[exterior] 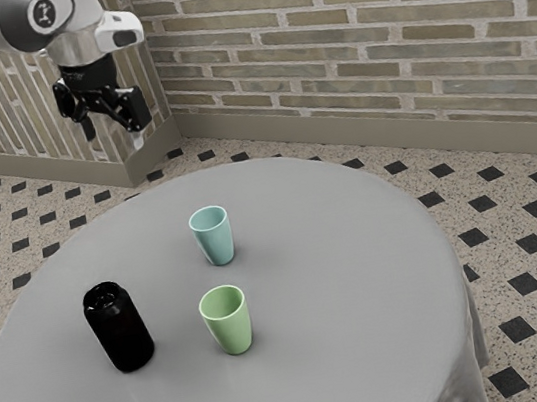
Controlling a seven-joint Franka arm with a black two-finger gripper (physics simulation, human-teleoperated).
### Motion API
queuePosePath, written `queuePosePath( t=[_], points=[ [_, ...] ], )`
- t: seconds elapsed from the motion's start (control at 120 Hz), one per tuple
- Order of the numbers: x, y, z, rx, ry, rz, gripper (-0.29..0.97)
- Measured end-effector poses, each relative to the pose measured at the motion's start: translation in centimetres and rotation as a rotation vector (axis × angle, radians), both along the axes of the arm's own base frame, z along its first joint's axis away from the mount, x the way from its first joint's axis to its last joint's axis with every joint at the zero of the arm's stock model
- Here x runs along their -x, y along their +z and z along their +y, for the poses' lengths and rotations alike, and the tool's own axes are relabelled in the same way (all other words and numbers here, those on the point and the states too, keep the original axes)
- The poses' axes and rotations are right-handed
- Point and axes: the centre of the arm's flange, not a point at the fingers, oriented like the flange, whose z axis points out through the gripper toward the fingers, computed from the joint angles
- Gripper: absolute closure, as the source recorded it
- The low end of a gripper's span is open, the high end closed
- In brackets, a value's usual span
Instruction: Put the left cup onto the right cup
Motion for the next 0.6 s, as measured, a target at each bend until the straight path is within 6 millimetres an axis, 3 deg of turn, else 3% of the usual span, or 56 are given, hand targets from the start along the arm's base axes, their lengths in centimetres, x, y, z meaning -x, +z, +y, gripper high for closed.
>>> queuePosePath(
  t=[0.092, 0.183, 0.367, 0.492, 0.6],
  points=[
    [0.3, 0.4, -2.6, -0.002, -0.042, -0.001, 0.00],
    [-0.2, -0.3, -3.7, -0.001, -0.060, 0.004, 0.00],
    [-3.1, -4.6, -1.9, 0.008, -0.026, 0.021, 0.00],
    [-5.8, -8.3, -1.6, 0.017, -0.006, 0.037, 0.00],
    [-6.9, -10.2, -1.6, 0.020, 0.024, 0.036, 0.00]
  ],
)
